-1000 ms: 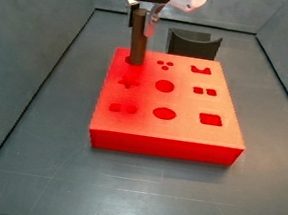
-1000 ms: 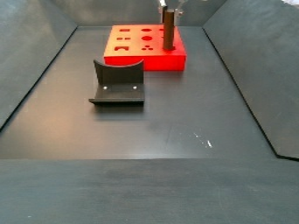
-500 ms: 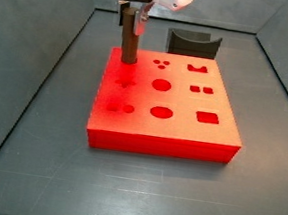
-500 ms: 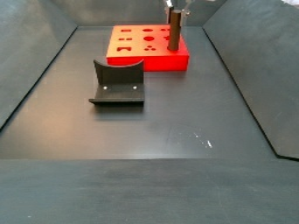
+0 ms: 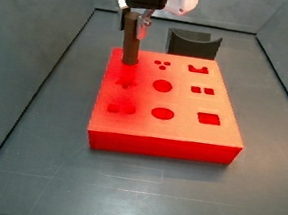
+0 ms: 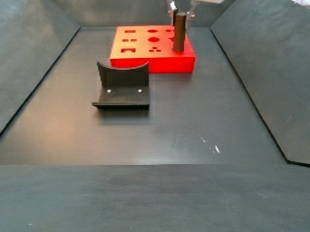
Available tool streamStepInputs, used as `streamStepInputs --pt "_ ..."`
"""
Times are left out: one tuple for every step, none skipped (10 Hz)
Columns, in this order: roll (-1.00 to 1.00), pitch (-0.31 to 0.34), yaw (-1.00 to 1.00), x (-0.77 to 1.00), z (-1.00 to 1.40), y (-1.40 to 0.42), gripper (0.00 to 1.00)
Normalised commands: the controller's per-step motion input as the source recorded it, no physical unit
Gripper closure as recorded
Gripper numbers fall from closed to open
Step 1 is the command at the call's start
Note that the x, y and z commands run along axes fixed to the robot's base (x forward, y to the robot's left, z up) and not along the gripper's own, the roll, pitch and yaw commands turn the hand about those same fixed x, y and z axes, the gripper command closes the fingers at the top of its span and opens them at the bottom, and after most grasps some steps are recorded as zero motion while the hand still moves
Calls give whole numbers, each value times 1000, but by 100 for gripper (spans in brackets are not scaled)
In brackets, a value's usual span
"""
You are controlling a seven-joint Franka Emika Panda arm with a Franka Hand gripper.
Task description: Insert the hexagon object.
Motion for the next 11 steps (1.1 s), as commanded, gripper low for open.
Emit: streamStepInputs --pt "167 141 0 0 -651 -63 100" --pt "0 280 0 283 -691 -17 100" --pt "0 146 -17 149 -957 0 100" --pt "0 123 -34 189 -1000 0 100" --pt "0 106 -37 189 -1000 0 100" --pt "0 121 -57 157 -991 0 100" --pt "-10 187 -80 169 -843 23 100" --pt "-21 227 -94 231 -680 63 100" --pt "-27 3 0 63 -9 11 100" --pt "0 19 0 3 -114 0 100" --pt "-41 106 0 29 -300 0 100"
